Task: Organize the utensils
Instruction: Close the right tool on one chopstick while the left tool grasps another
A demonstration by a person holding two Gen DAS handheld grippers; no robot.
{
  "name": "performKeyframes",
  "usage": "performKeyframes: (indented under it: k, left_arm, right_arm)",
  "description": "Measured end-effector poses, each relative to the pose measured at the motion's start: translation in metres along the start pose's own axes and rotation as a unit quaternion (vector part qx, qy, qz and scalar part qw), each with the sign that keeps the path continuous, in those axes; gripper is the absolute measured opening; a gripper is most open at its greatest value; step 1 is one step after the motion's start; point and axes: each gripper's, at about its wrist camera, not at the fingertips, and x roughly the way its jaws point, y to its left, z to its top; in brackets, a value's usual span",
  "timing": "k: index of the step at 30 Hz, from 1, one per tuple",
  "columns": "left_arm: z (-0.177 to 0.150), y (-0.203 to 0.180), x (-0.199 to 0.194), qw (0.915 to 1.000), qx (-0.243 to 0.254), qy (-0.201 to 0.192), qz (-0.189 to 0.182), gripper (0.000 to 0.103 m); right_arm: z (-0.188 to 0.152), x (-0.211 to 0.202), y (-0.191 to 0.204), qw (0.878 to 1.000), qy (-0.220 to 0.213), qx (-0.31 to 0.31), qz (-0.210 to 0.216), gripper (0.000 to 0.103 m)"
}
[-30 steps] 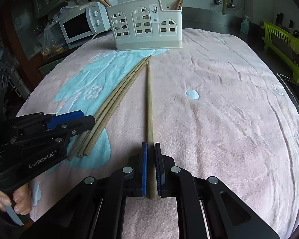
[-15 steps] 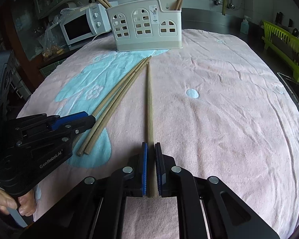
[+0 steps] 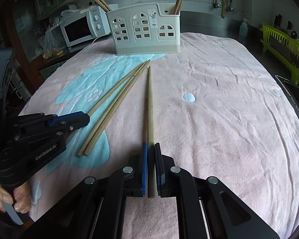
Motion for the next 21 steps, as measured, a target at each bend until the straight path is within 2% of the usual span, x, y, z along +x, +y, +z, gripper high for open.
performKeyframes:
  k: [14, 17, 21]
  left_arm:
    - [0.024, 0.014, -0.039, 0.9977, -0.020, -0.062, -0.019, 0.005]
    - [0.024, 0.014, -0.042, 0.9976, -0.019, -0.059, -0.033, 0.005]
    - [0.013, 0.010, -0.034, 0.9987, -0.008, -0.038, -0.033, 0.005]
  right_arm:
    - [0.032, -0.043, 0.000, 0.998, -0.052, -0.017, -0.010, 0.007]
    - [0.030, -0.041, -0.001, 0.999, -0.047, -0.013, -0.005, 0.007]
    - [0.019, -0.030, -0.004, 1.000, -0.030, 0.000, 0.000, 0.007]
